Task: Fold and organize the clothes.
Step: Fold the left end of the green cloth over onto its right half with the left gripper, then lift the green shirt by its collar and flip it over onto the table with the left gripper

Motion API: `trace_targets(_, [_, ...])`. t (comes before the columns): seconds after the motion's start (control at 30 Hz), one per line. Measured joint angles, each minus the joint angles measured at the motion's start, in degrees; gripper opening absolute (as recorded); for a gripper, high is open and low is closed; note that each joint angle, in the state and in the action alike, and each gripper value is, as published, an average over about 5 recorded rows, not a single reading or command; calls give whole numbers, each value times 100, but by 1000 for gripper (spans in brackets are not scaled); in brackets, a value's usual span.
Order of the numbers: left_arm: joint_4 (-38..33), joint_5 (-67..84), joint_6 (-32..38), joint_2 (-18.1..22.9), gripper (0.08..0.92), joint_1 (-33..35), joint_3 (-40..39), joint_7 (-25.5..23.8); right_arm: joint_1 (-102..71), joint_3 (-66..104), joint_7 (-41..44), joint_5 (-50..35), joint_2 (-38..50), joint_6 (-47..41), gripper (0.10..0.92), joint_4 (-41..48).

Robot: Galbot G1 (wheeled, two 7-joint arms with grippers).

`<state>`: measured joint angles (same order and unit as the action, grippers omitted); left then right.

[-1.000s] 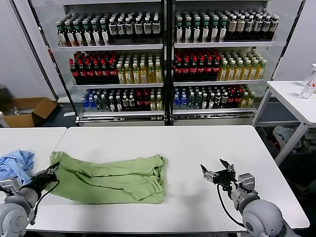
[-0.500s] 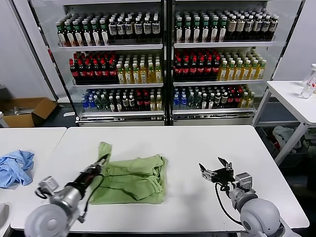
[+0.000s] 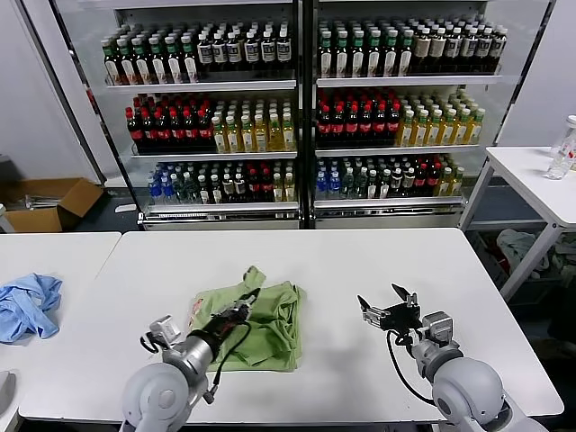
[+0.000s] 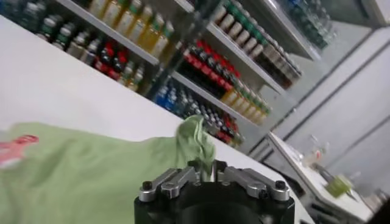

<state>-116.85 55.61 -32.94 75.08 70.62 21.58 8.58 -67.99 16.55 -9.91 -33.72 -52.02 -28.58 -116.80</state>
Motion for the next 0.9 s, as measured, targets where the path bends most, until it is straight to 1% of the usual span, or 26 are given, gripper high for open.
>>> trace_targets(0.2, [-252, -253, -7, -69, 432, 103, -121, -178, 112, -59, 6, -24, 13, 3, 823, 96])
trace_targets(0.3, [-341, -441, 7, -140, 519, 202, -46, -166, 170, -96, 7, -32, -4, 3, 823, 133])
trace_targets(0.43, [-221, -905, 78, -274, 632, 292, 129, 13, 237, -146, 8, -30, -46, 17, 823, 180])
trace_targets(0.6, [199, -1550, 212, -402, 771, 324, 280, 344, 332, -220, 17, 5, -100, 79, 823, 263])
trace_targets(0.7, [452, -1779, 228, -448, 814, 317, 335, 515, 387, -244, 30, 45, -124, 114, 823, 283])
trace_targets(0.9, [714, -1755, 139, -553, 822, 347, 404, 748, 403, -237, 41, 108, -146, 160, 823, 262])
